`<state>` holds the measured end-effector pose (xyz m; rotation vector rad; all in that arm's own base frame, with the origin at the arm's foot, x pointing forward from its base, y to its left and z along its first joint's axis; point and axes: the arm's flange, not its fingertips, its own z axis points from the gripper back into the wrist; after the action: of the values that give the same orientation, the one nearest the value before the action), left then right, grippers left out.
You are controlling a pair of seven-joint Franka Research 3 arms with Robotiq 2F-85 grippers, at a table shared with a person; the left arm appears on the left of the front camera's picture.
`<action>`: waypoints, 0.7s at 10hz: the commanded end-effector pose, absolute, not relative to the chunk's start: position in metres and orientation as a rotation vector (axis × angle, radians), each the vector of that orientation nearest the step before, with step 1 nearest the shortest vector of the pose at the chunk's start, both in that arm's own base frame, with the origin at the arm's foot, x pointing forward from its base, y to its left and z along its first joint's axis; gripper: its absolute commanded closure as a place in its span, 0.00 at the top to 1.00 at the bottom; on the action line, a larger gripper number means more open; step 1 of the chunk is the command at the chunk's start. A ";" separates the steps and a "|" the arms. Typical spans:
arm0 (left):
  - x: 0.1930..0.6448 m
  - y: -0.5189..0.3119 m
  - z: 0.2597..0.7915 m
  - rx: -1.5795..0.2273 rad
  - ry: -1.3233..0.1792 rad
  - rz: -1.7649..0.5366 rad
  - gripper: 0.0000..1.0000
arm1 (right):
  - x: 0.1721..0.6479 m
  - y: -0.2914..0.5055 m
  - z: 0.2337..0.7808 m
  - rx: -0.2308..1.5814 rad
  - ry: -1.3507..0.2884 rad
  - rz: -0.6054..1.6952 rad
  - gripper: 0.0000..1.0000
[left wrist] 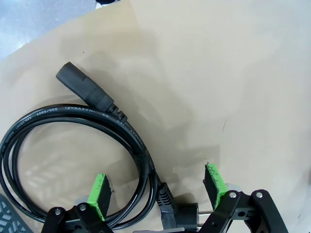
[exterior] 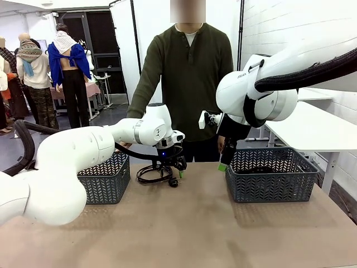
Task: Organize the cables according to human instructions.
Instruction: Pick up a bundle of cables and place it in the basket indicated by the human.
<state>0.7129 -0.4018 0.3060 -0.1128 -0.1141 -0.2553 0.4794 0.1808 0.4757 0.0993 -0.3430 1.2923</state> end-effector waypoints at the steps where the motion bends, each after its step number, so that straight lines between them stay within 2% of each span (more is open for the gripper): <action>1: 0.733 -0.414 0.305 -0.118 -0.106 -0.259 1.00 | 0.479 0.181 0.475 0.097 -0.345 1.285 1.00; 3: 0.737 -0.418 0.306 -0.124 -0.104 -0.275 1.00 | 0.479 0.181 0.475 0.097 -0.345 1.285 1.00; 7: 0.740 -0.423 0.308 -0.118 -0.178 -0.272 0.21 | 0.479 0.181 0.475 0.097 -0.345 1.285 1.00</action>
<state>0.7155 -0.4055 0.3091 -0.1286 -0.1541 -0.2564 0.4794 0.1808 0.4757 0.0993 -0.3430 1.2923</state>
